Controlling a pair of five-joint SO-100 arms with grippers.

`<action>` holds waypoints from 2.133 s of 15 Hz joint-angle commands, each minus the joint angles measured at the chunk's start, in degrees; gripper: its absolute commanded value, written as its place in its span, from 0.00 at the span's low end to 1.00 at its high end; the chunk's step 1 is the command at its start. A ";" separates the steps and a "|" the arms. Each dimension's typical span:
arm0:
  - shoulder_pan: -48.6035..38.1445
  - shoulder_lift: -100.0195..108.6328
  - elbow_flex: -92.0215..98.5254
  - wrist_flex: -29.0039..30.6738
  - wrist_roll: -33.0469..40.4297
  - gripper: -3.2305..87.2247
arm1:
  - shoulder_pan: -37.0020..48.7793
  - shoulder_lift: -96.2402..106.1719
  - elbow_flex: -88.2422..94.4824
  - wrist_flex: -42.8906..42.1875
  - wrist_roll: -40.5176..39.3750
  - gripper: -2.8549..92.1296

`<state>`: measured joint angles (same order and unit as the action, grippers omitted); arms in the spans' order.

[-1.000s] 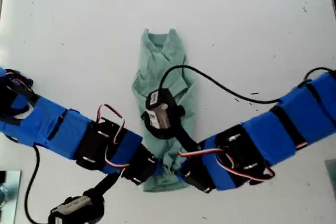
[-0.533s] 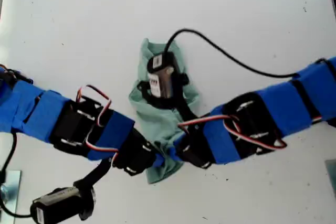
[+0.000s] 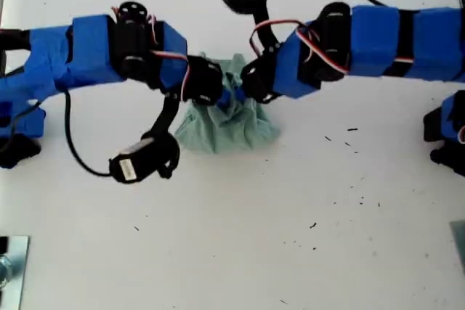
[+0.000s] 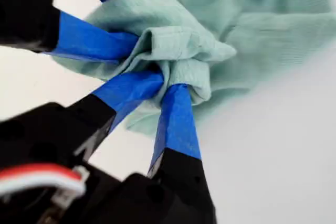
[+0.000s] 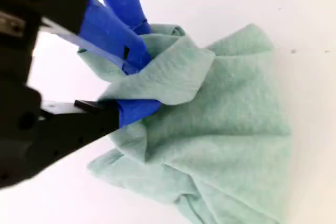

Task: Fold t shirt

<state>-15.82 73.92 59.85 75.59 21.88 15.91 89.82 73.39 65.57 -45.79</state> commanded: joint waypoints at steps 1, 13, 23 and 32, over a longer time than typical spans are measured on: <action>-7.29 6.50 -0.35 2.29 2.55 0.34 | 9.05 4.48 0.26 -4.39 0.26 0.34; -31.73 57.74 62.05 -14.41 1.49 0.42 | 43.07 63.46 49.92 4.31 -2.81 0.21; -0.18 130.34 126.21 -18.19 -20.92 0.25 | 16.61 110.92 103.89 12.66 20.48 0.21; 1.67 132.63 125.86 -16.44 -19.42 0.23 | 21.36 110.92 104.24 11.95 3.52 0.20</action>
<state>-14.77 206.02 185.19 59.15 2.11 36.39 200.13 174.02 78.40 -36.12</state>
